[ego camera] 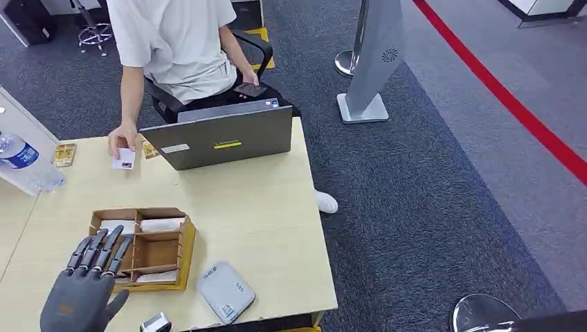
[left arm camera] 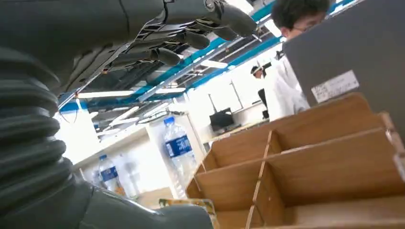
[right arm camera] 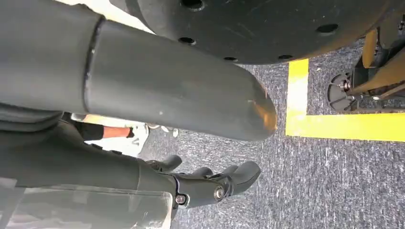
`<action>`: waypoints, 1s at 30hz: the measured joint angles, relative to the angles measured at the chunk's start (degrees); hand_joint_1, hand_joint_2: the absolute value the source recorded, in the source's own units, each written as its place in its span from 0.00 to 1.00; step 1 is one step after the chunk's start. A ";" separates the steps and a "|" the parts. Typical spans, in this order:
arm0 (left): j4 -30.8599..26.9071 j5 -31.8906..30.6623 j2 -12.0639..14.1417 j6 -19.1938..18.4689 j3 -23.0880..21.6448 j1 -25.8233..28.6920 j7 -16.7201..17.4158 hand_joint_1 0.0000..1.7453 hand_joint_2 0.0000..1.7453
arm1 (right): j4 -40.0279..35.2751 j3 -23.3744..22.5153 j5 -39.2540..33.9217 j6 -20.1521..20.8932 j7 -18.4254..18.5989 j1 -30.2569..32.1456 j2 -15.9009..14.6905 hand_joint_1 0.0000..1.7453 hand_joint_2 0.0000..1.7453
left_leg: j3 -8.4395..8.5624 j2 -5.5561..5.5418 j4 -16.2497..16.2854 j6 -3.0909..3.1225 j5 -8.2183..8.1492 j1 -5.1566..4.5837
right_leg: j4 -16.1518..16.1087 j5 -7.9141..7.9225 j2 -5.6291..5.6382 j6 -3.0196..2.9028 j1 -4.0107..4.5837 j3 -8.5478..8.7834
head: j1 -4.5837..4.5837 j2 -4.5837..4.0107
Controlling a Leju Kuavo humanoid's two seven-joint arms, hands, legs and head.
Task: Pass the card to the sensor for recognition and then transmit it.
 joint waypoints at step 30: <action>1.48 -0.15 -0.52 -4.37 0.26 -0.76 2.49 0.00 1.00 | -0.02 -0.09 0.20 0.02 0.63 0.00 0.00 0.00 0.00 | 0.00 0.00 0.00 0.00 0.00 0.00 | 0.00 0.00 0.01 0.00 0.00 0.00 | 0.00 0.00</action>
